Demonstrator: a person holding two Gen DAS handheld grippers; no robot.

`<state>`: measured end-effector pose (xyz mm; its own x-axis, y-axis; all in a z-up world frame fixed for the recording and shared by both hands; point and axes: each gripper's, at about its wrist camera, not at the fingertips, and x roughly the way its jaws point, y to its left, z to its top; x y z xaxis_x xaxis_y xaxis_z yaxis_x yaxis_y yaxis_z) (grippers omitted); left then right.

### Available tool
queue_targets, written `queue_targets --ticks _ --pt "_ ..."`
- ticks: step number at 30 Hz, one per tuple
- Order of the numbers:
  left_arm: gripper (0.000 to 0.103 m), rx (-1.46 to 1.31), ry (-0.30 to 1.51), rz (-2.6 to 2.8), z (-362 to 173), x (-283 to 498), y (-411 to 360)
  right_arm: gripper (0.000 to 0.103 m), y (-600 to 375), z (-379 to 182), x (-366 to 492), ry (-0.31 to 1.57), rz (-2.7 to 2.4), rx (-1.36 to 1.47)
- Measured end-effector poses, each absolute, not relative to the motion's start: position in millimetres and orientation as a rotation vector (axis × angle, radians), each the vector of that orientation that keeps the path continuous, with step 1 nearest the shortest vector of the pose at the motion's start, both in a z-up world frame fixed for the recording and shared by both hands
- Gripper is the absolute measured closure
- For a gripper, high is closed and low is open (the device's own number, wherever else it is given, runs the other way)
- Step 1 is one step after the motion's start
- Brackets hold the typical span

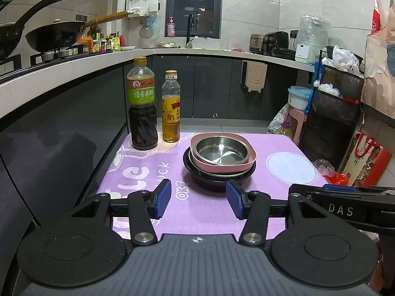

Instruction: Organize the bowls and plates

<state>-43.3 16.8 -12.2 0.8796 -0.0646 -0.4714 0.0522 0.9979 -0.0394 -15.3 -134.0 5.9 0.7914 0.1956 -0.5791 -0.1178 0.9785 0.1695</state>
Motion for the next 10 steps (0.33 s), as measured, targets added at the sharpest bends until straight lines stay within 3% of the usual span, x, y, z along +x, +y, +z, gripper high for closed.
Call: queue_targets --ticks 10 --pt "0.056 -0.025 0.48 -0.059 -11.2 -48.0 14.9 0.049 -136.0 5.6 -17.1 0.635 0.17 0.126"
